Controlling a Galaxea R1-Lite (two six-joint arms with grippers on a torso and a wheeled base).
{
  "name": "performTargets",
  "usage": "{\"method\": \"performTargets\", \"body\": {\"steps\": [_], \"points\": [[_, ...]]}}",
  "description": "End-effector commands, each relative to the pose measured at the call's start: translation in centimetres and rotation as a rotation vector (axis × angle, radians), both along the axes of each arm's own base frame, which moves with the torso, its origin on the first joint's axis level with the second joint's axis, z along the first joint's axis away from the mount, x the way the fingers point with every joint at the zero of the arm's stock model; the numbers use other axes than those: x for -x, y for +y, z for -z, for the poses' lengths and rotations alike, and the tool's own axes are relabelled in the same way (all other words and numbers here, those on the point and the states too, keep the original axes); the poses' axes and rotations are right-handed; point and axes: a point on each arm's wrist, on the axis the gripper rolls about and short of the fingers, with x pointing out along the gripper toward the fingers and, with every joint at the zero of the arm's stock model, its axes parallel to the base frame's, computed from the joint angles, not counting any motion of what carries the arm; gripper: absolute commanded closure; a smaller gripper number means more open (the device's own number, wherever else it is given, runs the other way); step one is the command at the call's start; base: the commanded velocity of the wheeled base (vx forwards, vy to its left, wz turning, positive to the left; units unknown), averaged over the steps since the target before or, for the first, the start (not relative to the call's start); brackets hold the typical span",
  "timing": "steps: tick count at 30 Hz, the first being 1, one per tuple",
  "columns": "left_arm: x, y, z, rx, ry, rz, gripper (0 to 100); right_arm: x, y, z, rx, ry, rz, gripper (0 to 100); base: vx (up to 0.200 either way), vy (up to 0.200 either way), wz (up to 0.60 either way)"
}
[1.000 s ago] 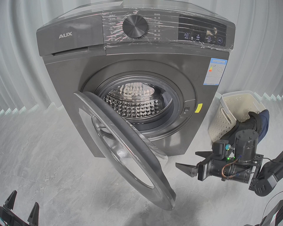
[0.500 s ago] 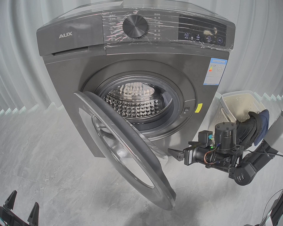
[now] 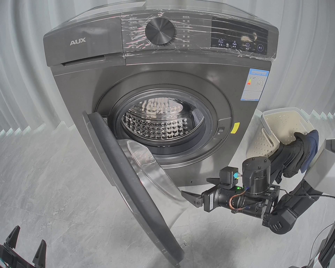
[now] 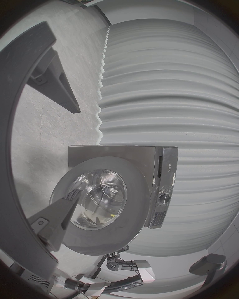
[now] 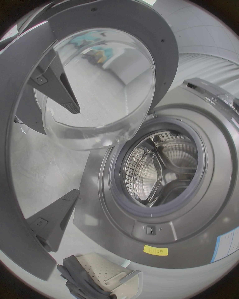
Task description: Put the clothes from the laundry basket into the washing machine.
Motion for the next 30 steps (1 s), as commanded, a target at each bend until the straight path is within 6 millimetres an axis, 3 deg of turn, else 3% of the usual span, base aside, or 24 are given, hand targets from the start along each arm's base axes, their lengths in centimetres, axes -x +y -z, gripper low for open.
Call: {"method": "performTargets", "body": {"steps": [1,7,12,25,30], "points": [[0.0,0.0,0.4,0.001,-0.002,-0.001,0,0.5,0.4,0.0,-0.002,0.001,-0.019,0,0.0,0.0,0.0],[0.0,0.0,0.5,0.0,-0.001,0.0,0,-1.4,-0.4,-0.4,-0.01,-0.017,0.051,0,0.0,0.0,0.0],[0.0,0.0,0.4,0.0,-0.003,0.0,0,-2.6,-0.9,0.7,0.016,-0.004,0.107,0,0.0,0.0,0.0],[0.0,0.0,0.4,0.001,-0.002,0.0,0,-0.3,2.3,2.6,0.036,0.041,-0.01,0,0.0,0.0,0.0],[0.0,0.0,0.5,0.003,-0.001,0.0,0,1.1,4.1,2.1,-0.015,0.025,-0.082,0,0.0,0.0,0.0]]}}
